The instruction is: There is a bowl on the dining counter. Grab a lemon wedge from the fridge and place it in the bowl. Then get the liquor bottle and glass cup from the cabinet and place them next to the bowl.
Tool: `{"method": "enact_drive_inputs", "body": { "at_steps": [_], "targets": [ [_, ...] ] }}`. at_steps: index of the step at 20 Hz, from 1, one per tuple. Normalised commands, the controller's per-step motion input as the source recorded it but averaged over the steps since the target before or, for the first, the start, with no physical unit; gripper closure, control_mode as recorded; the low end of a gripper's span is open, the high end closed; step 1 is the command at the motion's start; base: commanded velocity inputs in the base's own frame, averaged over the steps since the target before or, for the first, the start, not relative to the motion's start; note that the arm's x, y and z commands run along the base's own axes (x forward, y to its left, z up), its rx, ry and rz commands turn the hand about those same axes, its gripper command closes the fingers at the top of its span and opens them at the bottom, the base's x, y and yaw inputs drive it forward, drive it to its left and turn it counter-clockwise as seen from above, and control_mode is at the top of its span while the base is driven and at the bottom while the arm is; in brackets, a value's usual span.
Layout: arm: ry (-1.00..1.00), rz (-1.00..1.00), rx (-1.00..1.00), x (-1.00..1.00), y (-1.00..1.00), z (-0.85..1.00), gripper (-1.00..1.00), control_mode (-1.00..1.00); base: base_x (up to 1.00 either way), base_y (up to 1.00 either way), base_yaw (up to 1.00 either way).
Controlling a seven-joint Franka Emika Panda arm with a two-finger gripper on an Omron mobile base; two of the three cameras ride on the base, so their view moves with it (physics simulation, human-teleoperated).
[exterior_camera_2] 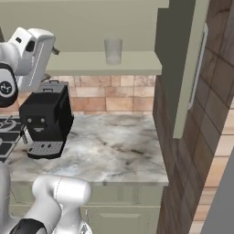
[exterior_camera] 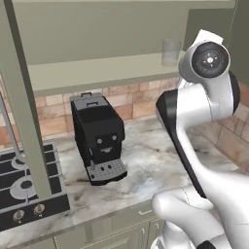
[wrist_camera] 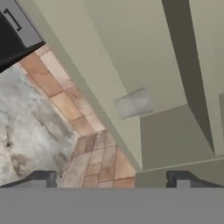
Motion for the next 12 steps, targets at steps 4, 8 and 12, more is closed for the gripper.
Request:
{"method": "enact_drive_inputs", "body": {
  "at_steps": [4, 8, 12],
  "targets": [
    [-0.09, -0.01, -0.13, 0.43, -0.22, 0.0, -1.0, -1.0, 0.0, 0.0, 0.0],
    [0.0, -0.02, -0.03, 0.54, -0.24, 0.0, -1.0, -1.0, 0.0, 0.0, 0.0],
    [0.0, -0.04, 0.0, 0.52, -0.11, 0.0, -1.0, -1.0, 0.0, 0.0, 0.0]
  ]
}}
